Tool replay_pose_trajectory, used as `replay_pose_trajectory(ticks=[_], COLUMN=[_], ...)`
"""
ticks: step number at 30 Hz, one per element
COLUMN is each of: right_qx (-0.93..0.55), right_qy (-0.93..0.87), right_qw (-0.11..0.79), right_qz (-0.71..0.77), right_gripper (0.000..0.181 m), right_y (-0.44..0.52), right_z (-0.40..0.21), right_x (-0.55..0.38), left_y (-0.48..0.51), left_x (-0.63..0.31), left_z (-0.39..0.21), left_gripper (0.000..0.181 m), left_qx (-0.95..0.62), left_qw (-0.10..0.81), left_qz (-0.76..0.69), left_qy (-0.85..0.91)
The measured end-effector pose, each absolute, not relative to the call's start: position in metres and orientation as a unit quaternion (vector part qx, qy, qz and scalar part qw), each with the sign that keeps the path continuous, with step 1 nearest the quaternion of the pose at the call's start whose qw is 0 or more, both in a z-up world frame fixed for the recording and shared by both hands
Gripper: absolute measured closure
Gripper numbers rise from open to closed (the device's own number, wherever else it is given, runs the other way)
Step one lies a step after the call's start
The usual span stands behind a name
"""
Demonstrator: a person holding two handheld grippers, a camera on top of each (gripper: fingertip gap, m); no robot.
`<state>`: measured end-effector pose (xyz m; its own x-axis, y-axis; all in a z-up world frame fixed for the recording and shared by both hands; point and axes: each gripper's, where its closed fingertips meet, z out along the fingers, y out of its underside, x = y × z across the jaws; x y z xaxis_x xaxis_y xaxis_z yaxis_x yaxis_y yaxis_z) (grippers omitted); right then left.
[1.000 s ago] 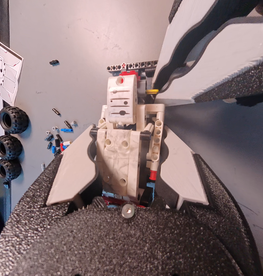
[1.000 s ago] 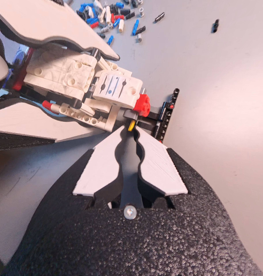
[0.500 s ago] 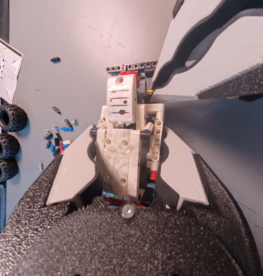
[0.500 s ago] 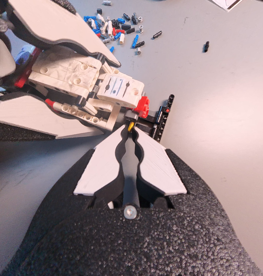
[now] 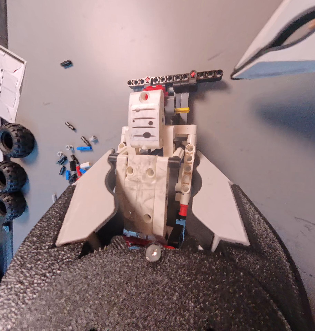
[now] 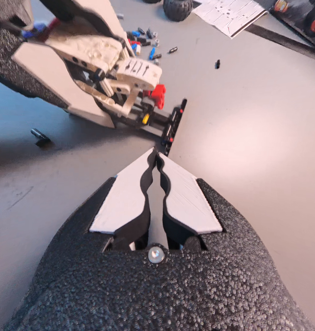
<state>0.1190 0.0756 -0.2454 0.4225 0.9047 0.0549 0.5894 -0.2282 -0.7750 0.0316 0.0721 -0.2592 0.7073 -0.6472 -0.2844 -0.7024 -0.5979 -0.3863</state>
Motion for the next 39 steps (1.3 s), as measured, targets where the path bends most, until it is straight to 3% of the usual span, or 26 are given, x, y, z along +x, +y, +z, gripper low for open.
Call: replay_pose_trajectory(ticks=[3,6,12,14,17,24,30,36,39], right_qx=[-0.729,-0.640,-0.552,-0.539,-0.525,-0.472,-0.482,-0.483,-0.473], right_qy=[-0.534,-0.642,-0.744,-0.756,-0.759,-0.774,-0.765,-0.767,-0.773], right_qw=[0.373,0.337,0.266,0.235,0.258,0.250,0.264,0.272,0.272], right_qz=[0.211,0.253,0.267,0.289,0.286,0.340,0.336,0.322,0.324], right_gripper=[0.181,0.141,0.114,0.118,0.128,0.139,0.140,0.150,0.158], right_y=[0.075,0.041,0.000,-0.017,-0.025,-0.079,-0.061,-0.049,-0.050], right_z=[-0.236,-0.231,-0.239,-0.243,-0.246,-0.241,-0.244,-0.248,-0.248], right_x=[0.127,0.134,0.141,0.139,0.128,0.113,0.115,0.102,0.096], left_y=[0.061,0.045,0.010,0.013,0.015,0.021,-0.014,-0.069,-0.077], left_x=[0.050,0.066,0.096,0.086,0.066,0.003,-0.019,0.030,0.053], left_z=[-0.259,-0.259,-0.253,-0.245,-0.233,-0.226,-0.215,-0.237,-0.250], left_gripper=[0.095,0.094,0.084,0.077,0.076,0.092,0.103,0.140,0.145], left_qx=[-0.864,-0.801,-0.670,-0.643,-0.631,-0.700,-0.762,-0.805,-0.812], left_qw=[0.236,0.244,0.267,0.292,0.324,0.394,0.462,0.410,0.383], left_qz=[0.031,0.013,0.029,0.079,0.119,0.190,0.081,-0.134,-0.147], left_qy=[0.444,0.546,0.692,0.704,0.695,0.565,0.447,0.406,0.414])
